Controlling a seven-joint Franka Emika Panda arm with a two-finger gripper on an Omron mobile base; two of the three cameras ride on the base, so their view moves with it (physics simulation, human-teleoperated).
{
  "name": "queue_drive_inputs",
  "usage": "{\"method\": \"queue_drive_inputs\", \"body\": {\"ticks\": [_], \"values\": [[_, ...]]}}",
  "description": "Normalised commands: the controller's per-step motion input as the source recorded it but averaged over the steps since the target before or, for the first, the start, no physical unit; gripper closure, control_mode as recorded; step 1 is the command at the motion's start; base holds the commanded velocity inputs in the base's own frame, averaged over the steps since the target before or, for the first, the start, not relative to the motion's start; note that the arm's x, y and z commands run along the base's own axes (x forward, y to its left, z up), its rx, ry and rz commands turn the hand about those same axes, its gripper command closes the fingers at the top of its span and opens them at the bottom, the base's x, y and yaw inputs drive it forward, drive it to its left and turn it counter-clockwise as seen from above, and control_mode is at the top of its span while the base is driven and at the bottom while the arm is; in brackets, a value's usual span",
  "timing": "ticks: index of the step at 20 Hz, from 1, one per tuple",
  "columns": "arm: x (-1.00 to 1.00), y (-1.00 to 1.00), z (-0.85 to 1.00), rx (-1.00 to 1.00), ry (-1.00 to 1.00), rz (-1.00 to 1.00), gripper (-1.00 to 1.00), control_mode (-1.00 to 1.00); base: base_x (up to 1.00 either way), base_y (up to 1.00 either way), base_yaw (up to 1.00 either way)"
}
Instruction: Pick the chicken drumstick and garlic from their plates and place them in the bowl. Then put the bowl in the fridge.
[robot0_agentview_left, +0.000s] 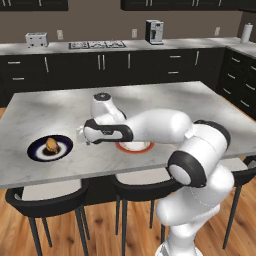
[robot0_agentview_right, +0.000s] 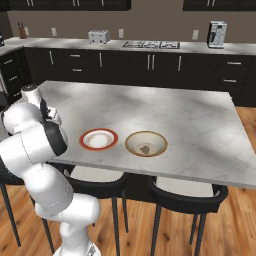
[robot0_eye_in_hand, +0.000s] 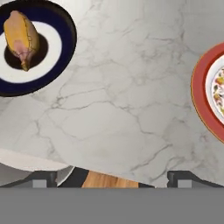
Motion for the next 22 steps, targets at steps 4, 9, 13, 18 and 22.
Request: {"method": "queue_drive_inputs", "body": {"ticks": [4, 9, 13, 18, 22], "values": [[0.00, 0.73, 0.03, 0.06, 0.08, -0.01, -1.00, -1.00, 0.00, 0.00, 0.00], [0.03, 0.68, 0.08, 0.06, 0.11, 0.00, -1.00, -1.00, 0.00, 0.00, 0.00], [0.08, 0.68, 0.02, 0.01, 0.04, 0.00, -1.00, -1.00, 0.00, 0.00, 0.00], [0.20, 0.55, 0.00, -0.02, -0.02, 0.01, -1.00, -1.00, 0.00, 0.00, 0.00], [0.32, 0.45, -0.01, 0.00, -0.03, 0.00, -1.00, -1.00, 0.00, 0.00, 0.00]]}}
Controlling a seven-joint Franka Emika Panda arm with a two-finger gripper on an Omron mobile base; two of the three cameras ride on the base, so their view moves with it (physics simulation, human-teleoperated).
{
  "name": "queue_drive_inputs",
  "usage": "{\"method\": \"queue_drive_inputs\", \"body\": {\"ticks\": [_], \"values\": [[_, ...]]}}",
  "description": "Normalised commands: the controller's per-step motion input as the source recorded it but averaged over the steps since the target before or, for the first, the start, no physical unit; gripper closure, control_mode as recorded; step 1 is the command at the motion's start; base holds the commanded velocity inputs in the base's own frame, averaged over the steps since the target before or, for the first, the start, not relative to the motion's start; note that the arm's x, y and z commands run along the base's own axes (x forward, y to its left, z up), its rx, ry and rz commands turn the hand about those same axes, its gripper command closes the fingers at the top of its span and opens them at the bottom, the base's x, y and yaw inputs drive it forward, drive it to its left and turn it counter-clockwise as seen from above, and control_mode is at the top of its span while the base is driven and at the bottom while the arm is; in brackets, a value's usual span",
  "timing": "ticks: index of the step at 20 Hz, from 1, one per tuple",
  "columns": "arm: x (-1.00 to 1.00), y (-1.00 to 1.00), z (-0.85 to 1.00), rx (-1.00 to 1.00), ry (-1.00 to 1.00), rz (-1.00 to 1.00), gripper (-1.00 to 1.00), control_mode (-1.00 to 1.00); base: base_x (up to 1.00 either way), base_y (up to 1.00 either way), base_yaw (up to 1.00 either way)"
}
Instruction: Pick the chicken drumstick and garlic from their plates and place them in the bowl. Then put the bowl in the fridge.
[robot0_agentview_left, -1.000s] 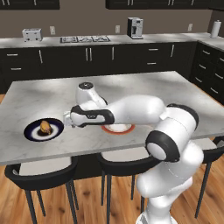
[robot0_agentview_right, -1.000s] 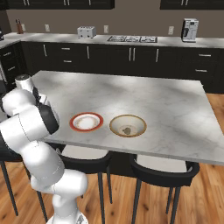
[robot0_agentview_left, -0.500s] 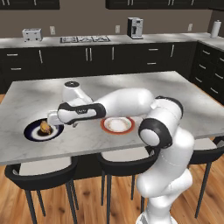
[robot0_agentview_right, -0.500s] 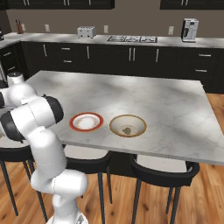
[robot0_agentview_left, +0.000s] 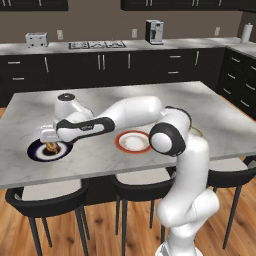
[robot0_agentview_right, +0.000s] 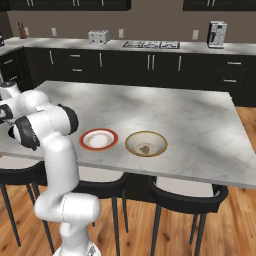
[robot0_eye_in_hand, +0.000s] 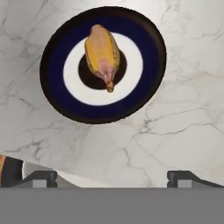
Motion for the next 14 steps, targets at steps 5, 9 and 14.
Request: {"method": "queue_drive_inputs", "body": {"ticks": [5, 9, 14], "values": [[0.26, 0.32, -0.06, -0.03, 0.00, 0.00, -1.00, -1.00, 0.00, 0.00, 0.00], [0.17, 0.09, -0.02, -0.09, 0.00, 0.00, -1.00, -1.00, 0.00, 0.00, 0.00], [0.13, -0.01, -0.04, -0.08, 0.00, 0.00, -1.00, -1.00, 0.00, 0.00, 0.00]]}}
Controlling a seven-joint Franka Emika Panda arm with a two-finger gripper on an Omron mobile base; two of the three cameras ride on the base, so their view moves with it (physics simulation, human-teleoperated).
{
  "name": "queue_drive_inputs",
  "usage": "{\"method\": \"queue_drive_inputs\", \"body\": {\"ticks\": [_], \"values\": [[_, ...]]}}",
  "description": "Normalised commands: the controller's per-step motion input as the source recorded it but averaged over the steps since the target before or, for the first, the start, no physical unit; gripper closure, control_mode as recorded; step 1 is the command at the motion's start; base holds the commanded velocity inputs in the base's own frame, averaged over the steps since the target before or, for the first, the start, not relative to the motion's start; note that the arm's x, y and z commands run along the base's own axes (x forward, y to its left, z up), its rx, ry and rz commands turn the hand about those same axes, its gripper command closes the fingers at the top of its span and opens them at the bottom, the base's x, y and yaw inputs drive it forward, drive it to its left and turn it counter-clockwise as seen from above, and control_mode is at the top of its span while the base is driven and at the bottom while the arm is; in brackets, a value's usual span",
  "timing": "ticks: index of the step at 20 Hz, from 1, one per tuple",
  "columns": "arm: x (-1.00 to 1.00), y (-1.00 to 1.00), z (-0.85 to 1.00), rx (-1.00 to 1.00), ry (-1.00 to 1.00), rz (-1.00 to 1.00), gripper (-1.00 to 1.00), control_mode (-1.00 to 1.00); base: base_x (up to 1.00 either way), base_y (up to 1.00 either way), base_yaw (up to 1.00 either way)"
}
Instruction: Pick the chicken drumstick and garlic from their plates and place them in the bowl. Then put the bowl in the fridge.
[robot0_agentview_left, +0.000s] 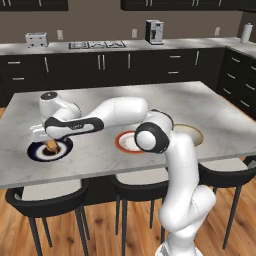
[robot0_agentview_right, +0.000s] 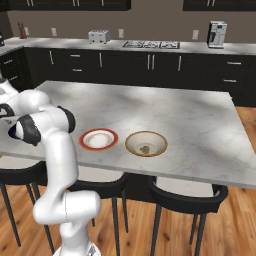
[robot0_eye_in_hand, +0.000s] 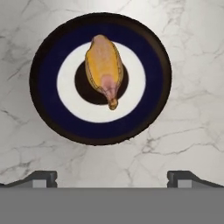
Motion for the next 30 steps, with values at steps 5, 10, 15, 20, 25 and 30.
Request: {"method": "queue_drive_inputs", "body": {"ticks": [5, 10, 15, 20, 25, 30], "values": [[0.14, -0.08, -0.12, -0.03, 0.00, 0.00, -1.00, -1.00, 0.00, 0.00, 0.00], [0.17, -0.09, -0.20, 0.00, 0.00, 0.05, -1.00, -1.00, 0.00, 0.00, 0.00], [0.12, -0.07, -0.23, 0.00, -0.01, 0.09, -1.00, -1.00, 0.00, 0.00, 0.00], [0.12, 0.00, -0.21, 0.01, -0.02, 0.14, -1.00, -1.00, 0.00, 0.00, 0.00], [0.18, 0.05, -0.21, 0.02, -0.07, 0.04, -1.00, -1.00, 0.00, 0.00, 0.00], [0.19, 0.12, -0.17, 0.02, -0.07, 0.00, -1.00, -1.00, 0.00, 0.00, 0.00]]}}
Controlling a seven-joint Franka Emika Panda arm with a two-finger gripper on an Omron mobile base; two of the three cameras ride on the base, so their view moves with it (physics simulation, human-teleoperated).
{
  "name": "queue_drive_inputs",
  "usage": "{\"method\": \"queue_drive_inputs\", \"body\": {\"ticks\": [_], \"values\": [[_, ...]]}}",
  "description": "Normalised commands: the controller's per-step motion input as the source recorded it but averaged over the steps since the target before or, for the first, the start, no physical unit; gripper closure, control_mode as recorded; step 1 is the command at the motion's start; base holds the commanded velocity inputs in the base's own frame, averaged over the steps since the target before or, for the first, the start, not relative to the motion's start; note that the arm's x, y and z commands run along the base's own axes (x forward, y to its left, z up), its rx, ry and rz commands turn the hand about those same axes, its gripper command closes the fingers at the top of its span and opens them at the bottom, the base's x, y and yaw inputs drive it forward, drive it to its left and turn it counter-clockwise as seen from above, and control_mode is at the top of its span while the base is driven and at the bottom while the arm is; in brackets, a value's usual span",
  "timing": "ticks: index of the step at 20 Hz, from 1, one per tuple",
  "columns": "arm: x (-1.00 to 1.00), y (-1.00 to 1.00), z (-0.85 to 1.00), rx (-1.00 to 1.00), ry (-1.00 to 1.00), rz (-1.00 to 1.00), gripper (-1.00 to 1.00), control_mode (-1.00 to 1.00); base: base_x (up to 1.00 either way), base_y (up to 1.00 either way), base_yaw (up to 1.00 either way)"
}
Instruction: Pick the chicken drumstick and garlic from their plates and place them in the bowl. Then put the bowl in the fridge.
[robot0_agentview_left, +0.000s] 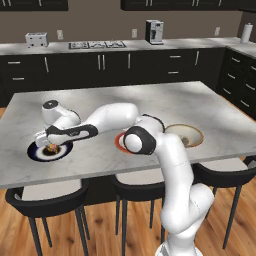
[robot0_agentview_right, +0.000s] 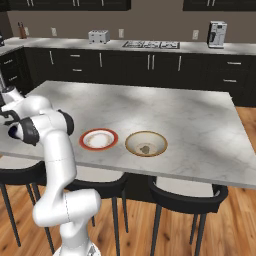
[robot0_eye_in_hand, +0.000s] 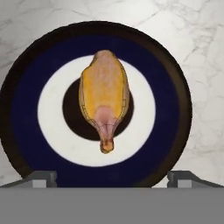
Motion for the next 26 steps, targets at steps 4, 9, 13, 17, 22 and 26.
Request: {"method": "queue_drive_inputs", "body": {"ticks": [4, 9, 13, 17, 22, 26], "values": [[0.22, 0.28, -0.12, 0.03, -0.02, 0.00, -1.00, -1.00, 0.00, 0.00, 0.00], [0.28, 0.19, -0.02, 0.02, 0.04, 0.00, -1.00, -1.00, 0.00, 0.00, 0.00], [0.29, 0.07, 0.00, 0.00, 0.10, 0.00, -1.00, -1.00, 0.00, 0.00, 0.00], [0.28, 0.08, -0.01, 0.00, 0.09, 0.00, -1.00, -1.00, 0.00, 0.00, 0.00], [0.21, 0.13, -0.08, 0.00, 0.04, 0.00, -1.00, -1.00, 0.00, 0.00, 0.00], [0.15, 0.12, -0.14, 0.00, 0.02, 0.00, -1.00, -1.00, 0.00, 0.00, 0.00]]}}
